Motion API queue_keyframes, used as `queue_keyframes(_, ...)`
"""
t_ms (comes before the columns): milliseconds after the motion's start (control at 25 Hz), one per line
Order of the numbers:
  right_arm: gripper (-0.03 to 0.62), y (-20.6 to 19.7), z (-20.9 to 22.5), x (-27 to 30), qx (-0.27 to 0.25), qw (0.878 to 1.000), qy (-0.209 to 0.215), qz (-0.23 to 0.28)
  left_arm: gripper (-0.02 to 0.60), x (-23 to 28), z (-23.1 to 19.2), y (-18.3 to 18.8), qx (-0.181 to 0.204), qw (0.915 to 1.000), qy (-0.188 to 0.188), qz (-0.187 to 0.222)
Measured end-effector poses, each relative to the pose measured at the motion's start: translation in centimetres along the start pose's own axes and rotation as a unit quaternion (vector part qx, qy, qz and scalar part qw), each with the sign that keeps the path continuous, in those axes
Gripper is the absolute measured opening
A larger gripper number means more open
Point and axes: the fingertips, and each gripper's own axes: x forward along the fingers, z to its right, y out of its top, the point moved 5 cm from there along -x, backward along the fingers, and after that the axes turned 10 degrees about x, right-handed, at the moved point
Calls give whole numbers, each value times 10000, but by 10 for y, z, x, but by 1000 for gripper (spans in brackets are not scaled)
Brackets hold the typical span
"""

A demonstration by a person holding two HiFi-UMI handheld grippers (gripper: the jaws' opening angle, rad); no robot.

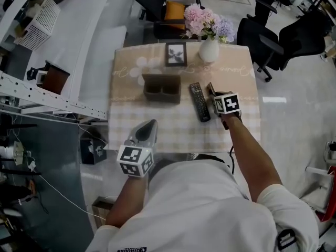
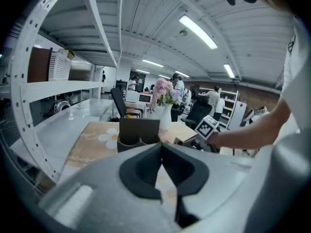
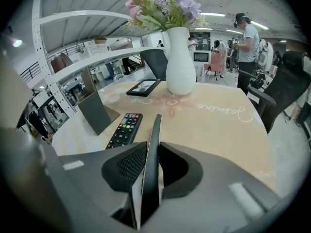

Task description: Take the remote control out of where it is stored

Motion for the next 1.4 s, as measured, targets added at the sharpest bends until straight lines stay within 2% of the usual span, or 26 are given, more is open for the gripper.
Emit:
queue_keyframes(120,87,-1,4,-1,212,9996,191,63,3,-2,2,1,9,10000,61,-7)
queue_keyframes(320,91,-1,15,-2,1145,9900,803,209,3,-4,7,2,30,9999,119,2)
queue_keyframes(400,111,-3,23,-4,1378,9864,859,260,3,-5,9,1,40,9999,140,-8)
queue_keyframes(480,140,-2,29,-7,1318,9880,753,292,3,-6,11,1,42,9999,162,-19)
queue_keyframes(680,155,-2,40,-11,1032,9928,542,289,3,-6,15,2,42,9998,199,-35)
queue_keyframes(880,152,-4,44,-16,940,9939,493,311,3,-6,20,5,43,9998,215,-36)
queue_keyframes(1040,150,-2,37,-32,759,9951,353,518,3,-12,22,9,36,9997,232,-5)
queue_keyframes(1400,119,0,-30,-106,518,9850,888,1386,3,-30,21,26,190,9992,104,345)
